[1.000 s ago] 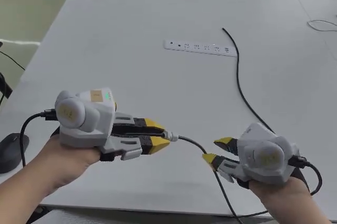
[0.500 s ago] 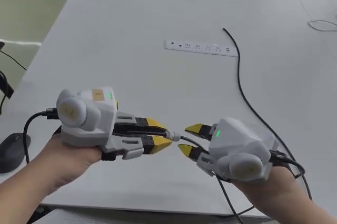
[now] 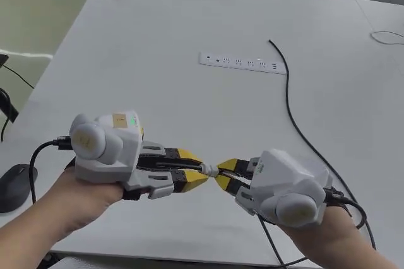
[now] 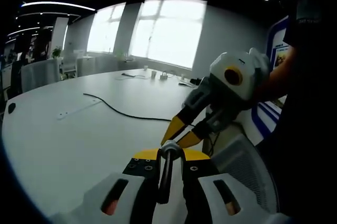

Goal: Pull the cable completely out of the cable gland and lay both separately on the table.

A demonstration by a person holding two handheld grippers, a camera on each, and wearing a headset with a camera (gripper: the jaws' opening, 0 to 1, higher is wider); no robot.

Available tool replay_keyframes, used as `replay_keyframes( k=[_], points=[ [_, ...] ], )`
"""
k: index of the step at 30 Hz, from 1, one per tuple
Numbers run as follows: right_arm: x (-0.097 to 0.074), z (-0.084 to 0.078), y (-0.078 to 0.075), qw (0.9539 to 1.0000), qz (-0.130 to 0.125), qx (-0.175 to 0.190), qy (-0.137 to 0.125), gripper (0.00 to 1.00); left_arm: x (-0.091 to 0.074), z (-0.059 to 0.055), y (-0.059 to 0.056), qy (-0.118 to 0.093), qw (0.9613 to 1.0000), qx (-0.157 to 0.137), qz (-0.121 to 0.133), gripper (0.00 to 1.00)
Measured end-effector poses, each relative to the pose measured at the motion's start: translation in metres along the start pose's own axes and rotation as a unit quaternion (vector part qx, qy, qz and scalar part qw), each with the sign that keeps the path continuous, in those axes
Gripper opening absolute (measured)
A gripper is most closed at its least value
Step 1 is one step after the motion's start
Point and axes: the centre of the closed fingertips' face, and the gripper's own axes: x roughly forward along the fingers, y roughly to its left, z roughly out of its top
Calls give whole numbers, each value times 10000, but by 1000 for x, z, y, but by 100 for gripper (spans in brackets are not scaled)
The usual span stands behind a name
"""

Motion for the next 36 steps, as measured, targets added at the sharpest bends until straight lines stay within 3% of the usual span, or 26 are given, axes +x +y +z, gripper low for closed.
replay_keyframes(
  k=[14, 19, 24, 34, 36],
  points=[
    [-1, -8, -4, 9999, -47, 43, 130, 0, 1, 4, 0, -25, 10000, 32, 11, 15],
    [-3, -16, -9, 9985, -83, 497, 202, 0, 1, 7, 0, -83, 10000, 5, 18, 15],
    [-4, -23, -11, 9970, -109, 714, 280, 0, 2, 9, -1, -90, 9999, 40, 37, 15],
    [-9, -55, -14, 9907, -194, 1244, 520, 0, 2, 9, 2, -97, 9999, 27, 102, 15],
    [-11, -64, -13, 9872, -192, 1467, 594, 0, 3, 9, 2, -95, 9999, 16, 110, 15]
  ],
)
